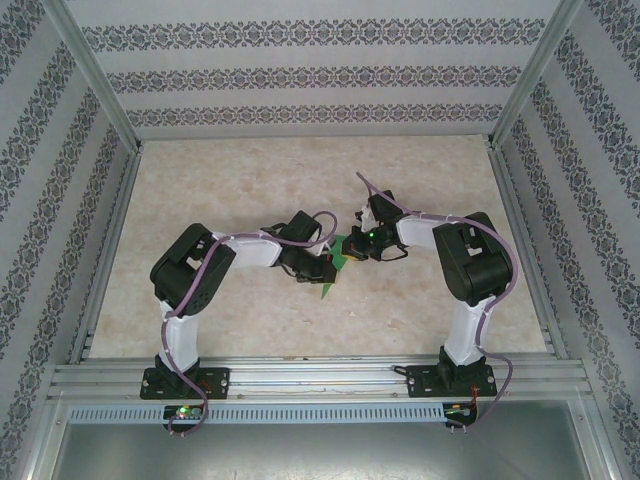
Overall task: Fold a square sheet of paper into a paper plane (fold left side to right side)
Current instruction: Fold the wing for the fifth time at the center of the table.
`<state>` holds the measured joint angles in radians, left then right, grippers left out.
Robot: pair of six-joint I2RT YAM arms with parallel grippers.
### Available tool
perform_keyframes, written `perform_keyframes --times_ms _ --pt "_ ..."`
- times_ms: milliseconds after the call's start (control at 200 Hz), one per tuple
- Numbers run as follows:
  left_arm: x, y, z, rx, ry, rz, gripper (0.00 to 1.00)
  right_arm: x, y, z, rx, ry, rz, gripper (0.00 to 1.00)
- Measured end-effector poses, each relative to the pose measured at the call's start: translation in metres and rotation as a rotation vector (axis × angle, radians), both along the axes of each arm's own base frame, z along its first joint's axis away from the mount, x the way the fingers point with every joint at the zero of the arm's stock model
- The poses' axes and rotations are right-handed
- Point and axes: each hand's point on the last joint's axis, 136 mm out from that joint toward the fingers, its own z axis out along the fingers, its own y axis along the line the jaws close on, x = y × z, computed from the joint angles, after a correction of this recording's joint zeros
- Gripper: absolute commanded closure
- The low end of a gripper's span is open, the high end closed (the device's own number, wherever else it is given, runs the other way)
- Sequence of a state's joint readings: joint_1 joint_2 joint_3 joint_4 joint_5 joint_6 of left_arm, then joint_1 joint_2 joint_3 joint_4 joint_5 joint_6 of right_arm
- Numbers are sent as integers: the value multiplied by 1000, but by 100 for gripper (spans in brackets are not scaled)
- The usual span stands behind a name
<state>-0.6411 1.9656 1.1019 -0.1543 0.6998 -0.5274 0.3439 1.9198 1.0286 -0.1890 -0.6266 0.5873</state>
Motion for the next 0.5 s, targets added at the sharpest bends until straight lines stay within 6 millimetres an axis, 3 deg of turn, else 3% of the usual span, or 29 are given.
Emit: perform_keyframes --times_ms 500 --pt "-40 28 -1 24 -47 -122 100 -2 -1 0 -8 7 15 100"
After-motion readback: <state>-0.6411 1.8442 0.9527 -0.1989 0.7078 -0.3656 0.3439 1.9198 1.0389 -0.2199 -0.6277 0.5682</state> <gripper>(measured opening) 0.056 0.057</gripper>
